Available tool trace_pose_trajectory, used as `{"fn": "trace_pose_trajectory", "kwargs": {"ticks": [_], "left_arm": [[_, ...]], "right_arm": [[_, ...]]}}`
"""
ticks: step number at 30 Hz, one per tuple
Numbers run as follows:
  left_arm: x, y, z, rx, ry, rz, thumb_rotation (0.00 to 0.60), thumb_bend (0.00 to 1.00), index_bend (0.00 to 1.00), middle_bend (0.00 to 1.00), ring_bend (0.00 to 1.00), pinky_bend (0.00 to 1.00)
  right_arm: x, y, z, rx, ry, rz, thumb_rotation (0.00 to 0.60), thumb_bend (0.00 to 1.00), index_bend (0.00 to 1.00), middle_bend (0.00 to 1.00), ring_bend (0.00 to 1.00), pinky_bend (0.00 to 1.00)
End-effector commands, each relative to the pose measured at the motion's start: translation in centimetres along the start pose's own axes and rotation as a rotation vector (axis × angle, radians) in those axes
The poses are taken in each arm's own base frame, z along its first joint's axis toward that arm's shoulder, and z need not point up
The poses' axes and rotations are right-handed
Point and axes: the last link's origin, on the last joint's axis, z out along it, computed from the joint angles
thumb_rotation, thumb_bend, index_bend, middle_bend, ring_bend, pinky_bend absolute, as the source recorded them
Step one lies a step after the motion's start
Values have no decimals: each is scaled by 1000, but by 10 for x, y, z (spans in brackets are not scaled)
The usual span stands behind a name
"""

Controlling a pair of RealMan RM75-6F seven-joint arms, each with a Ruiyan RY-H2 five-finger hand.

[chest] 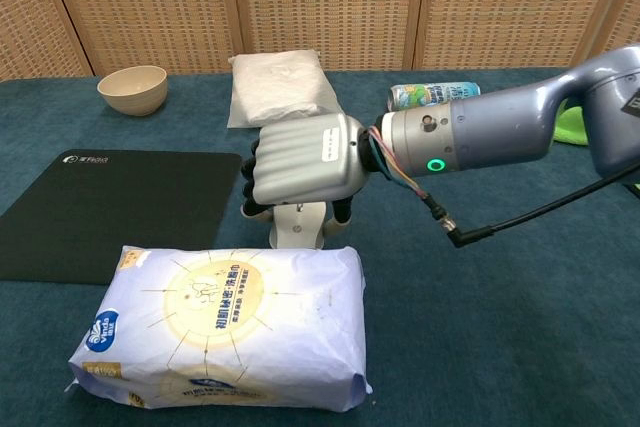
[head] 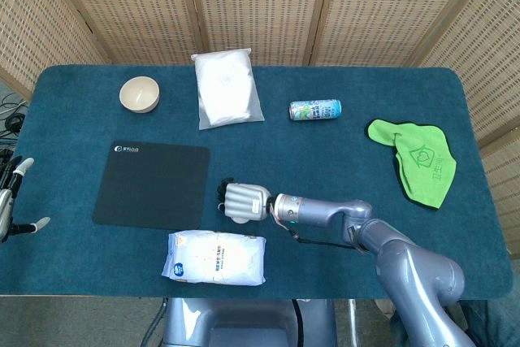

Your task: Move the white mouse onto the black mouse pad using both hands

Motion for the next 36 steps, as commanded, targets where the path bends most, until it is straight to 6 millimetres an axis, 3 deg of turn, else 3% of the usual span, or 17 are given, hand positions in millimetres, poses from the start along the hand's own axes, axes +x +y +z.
{"fn": "trace_pose_trajectory", "kwargs": {"ticks": [1, 3, 5, 7, 9, 12, 21, 25, 30, 36], "left_arm": [[0, -2, 1, 1, -7, -4, 600, 6, 0, 0, 0, 0], [1, -2, 2, 0, -9, -7, 600, 6, 0, 0, 0, 0], [2, -3, 2, 1, -7, -12, 600, 6, 0, 0, 0, 0], [2, -4, 2, 2, -5, -16, 600, 6, 0, 0, 0, 0], [3, -4, 2, 4, -3, -21, 600, 6, 0, 0, 0, 0], [4, -5, 2, 5, -3, -23, 600, 6, 0, 0, 0, 0], [3, -5, 2, -2, -9, -25, 600, 7, 0, 0, 0, 0], [4, -2, 1, -22, 5, -34, 600, 7, 0, 0, 0, 0], [5, 5, -1, -83, 47, -50, 600, 8, 0, 0, 0, 0], [12, 24, 5, -236, 36, -9, 600, 12, 0, 0, 0, 0]], "right_arm": [[4, -5, 9, -3, -4, 6, 600, 543, 508, 457, 309, 368], [3, -6, 9, -11, -18, 11, 600, 515, 508, 434, 307, 368], [-1, -5, 8, -26, -46, 10, 600, 397, 458, 368, 270, 368], [-4, -4, 6, -34, -67, 8, 600, 152, 261, 182, 142, 358], [-5, -2, 4, -48, -79, 12, 600, 21, 105, 40, 37, 314], [-1, 1, 1, -67, -64, 0, 600, 0, 9, 0, 0, 226], [16, 18, -20, -117, 13, -48, 600, 0, 2, 0, 0, 166], [21, 40, -63, -244, 60, -44, 600, 0, 2, 0, 0, 151], [13, 65, -149, -497, 41, 5, 600, 0, 2, 0, 0, 125], [-3, 49, -269, -906, 55, 229, 600, 0, 2, 0, 0, 85]]}}
